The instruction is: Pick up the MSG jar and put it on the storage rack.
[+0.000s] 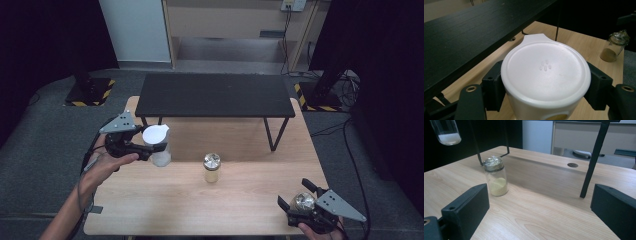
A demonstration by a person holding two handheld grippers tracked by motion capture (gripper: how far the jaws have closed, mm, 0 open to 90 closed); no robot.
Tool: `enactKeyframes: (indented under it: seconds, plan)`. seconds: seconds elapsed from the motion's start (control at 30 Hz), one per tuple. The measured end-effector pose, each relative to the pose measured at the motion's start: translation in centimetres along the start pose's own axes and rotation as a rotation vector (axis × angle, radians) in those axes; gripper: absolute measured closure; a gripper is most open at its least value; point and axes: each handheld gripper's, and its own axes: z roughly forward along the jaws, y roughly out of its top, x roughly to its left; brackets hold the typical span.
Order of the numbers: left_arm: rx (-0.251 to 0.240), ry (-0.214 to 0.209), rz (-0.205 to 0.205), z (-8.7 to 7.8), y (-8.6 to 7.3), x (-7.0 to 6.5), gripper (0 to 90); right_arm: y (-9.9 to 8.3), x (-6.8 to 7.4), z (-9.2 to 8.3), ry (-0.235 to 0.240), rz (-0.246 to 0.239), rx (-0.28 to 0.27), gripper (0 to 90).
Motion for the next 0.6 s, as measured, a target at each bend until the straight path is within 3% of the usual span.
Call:
enactKeyframes:
  seconds: [0.6]
  plan:
    - [0.004, 0.040, -0.021, -0.5, 4.2, 1.1, 29.9, 0.0, -0.1, 0.1, 0.006, 0.003, 0.006, 2.7]
